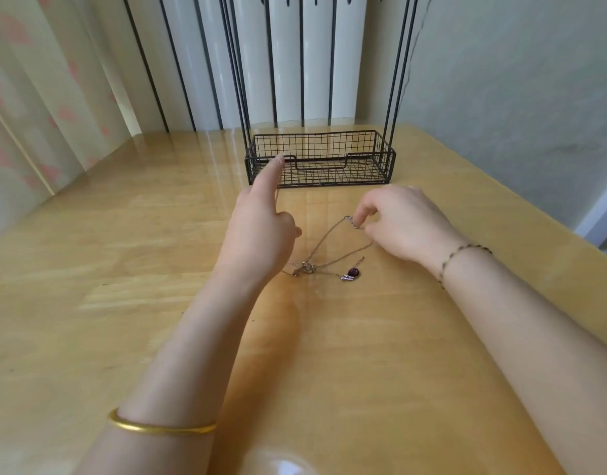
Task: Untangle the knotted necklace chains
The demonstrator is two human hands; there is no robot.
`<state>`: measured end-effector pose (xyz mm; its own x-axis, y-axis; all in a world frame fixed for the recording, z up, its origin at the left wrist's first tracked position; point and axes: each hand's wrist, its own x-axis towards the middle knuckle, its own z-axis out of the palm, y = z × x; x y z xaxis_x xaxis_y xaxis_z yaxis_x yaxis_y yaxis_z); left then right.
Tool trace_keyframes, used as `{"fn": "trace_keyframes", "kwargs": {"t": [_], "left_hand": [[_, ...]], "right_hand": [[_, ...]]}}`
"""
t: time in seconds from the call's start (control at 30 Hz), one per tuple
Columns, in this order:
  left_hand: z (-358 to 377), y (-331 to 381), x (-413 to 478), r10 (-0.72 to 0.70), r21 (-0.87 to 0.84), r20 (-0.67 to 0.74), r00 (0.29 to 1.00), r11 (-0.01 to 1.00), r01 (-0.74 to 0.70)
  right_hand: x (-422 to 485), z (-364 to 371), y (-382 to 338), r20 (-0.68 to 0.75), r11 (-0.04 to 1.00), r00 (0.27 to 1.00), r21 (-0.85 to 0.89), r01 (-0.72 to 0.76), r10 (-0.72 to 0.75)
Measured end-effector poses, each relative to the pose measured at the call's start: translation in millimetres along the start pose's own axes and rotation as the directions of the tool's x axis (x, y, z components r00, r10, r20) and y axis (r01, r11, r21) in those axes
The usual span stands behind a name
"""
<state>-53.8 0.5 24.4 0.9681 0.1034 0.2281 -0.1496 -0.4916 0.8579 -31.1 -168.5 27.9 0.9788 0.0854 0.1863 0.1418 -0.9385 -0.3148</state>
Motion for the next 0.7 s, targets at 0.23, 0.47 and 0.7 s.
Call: {"fn": "trace_keyframes", "kwargs": {"t": [0.23, 0.47, 0.7], "left_hand": [[-4.4, 7.9, -2.5, -0.051, -0.137, -0.026, 0.998, 0.989, 0.047], [-10.4, 9.5, -1.6, -0.078, -0.187, -0.038, 0.996, 0.980, 0.069], [-13.8, 12.1, -2.1, -0.074, -0.244, -0.033, 0.997, 0.968, 0.064]], "right_hand": [[-29.9, -3.9, -7.2, 0.272, 0.981, 0.944, 0.004, 0.194, -0.188], [-22.4, -10.9, -9.0, 0.042, 0.875, 0.990, 0.473, 0.100, -0.136], [-7.7, -17.8, -16.4, 0.002, 0.542, 0.997, 0.840, -0.042, 0.074]]}}
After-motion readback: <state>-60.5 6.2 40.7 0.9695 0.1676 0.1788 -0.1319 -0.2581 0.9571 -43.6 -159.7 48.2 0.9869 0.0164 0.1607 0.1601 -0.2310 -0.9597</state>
